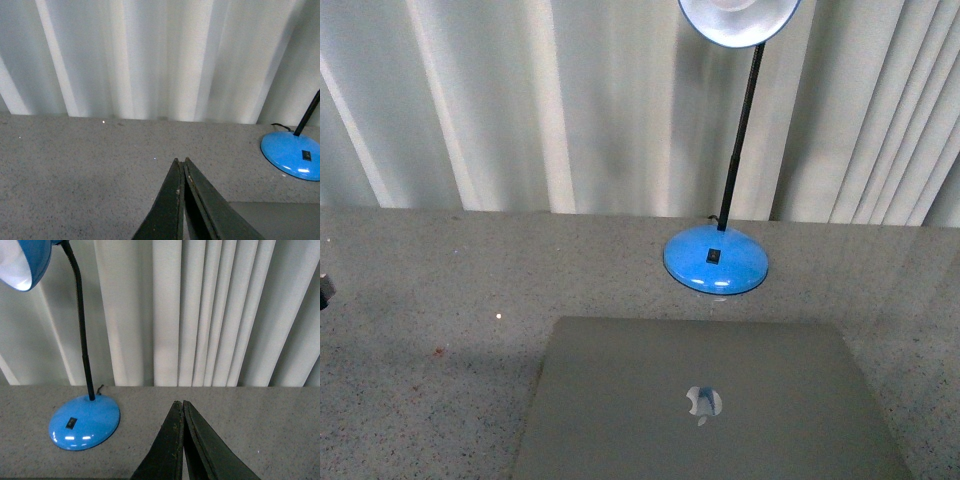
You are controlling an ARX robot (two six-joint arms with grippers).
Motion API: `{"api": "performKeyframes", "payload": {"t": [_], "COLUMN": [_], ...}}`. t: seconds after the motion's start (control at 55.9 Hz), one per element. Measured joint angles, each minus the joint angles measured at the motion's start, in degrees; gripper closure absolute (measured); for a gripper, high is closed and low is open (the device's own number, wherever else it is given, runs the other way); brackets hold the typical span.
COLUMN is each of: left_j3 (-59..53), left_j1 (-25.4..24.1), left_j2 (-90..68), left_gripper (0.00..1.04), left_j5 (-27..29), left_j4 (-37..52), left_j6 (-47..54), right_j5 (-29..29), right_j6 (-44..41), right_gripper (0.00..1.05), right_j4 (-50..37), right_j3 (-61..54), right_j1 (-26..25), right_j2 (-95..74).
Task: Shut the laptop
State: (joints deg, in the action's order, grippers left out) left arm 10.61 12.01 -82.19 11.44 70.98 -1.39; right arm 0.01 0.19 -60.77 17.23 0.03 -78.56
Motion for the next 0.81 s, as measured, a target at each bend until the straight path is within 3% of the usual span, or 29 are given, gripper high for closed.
{"api": "performKeyframes", "payload": {"t": [0.268,0.501,0.59,0.805], "left_j3": [-4.96,-7.93,-8.79,-8.98], "left_j1": [-4.46,-6.86,-10.47,-11.87], "left_j2": [18.25,28.74,33.03,42.01], "left_gripper": [1.01,1.01,1.01,1.01], "left_j5": [-4.15,-6.45,-10.99,-11.23], "left_j4": [-13.16,-20.87,-24.52,-31.98], "left_j6": [0.81,0.94,0.98,0.98], "right_j5": [-0.04,-0.04,-0.04,-0.04], "right_j6": [-0.04,-0.04,-0.04,-0.04], "right_gripper": [1.02,1.02,1.02,1.02], "right_j4": [-1.14,5.33,8.04,15.32], "right_j3": [-8.90,-12.92,-13.88,-15.80], "right_j1": [0.00,0.00,0.00,0.00], "right_j2": [7.17,17.81,21.46,30.77]}}
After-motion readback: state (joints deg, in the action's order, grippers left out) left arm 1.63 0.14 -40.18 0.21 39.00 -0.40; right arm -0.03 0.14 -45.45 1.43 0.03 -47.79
